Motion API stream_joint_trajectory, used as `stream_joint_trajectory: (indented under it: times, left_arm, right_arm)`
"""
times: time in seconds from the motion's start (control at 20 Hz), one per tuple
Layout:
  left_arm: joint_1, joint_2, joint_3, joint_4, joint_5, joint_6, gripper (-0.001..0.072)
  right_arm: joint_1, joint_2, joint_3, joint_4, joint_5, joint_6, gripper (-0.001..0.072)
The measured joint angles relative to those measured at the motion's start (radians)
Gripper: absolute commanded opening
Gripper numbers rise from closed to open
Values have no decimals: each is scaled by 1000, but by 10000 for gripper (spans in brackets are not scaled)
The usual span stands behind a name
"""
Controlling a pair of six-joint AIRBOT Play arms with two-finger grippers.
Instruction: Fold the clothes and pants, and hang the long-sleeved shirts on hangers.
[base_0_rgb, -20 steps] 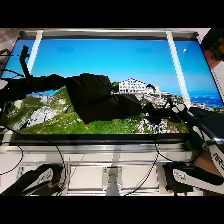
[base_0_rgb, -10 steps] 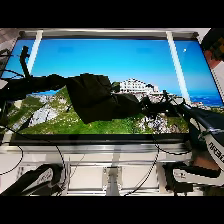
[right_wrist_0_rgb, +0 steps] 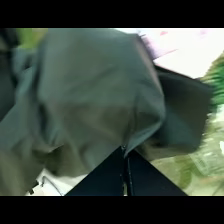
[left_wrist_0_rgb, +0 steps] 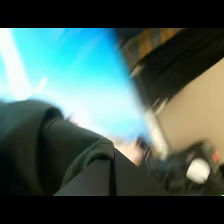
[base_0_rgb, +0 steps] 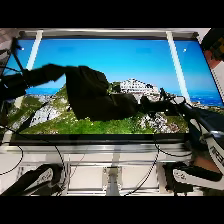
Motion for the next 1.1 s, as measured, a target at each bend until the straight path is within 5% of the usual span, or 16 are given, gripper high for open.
stream_joint_trajectory:
  times: [0.3,0.7,0.9,1.1]
  left_arm:
    - [-73,5,118,-148,190,117,13]
    - [-228,-145,364,-336,436,314,10]
    - [-238,-283,587,-366,451,330,10]
    - [-231,-424,786,-343,458,238,10]
  right_arm:
    - [30,197,113,6,-142,-18,5]
    - [163,87,434,5,-820,-24,6]
    - [179,-63,658,-13,-943,-24,6]
    - [176,-194,873,-26,-1030,-24,6]
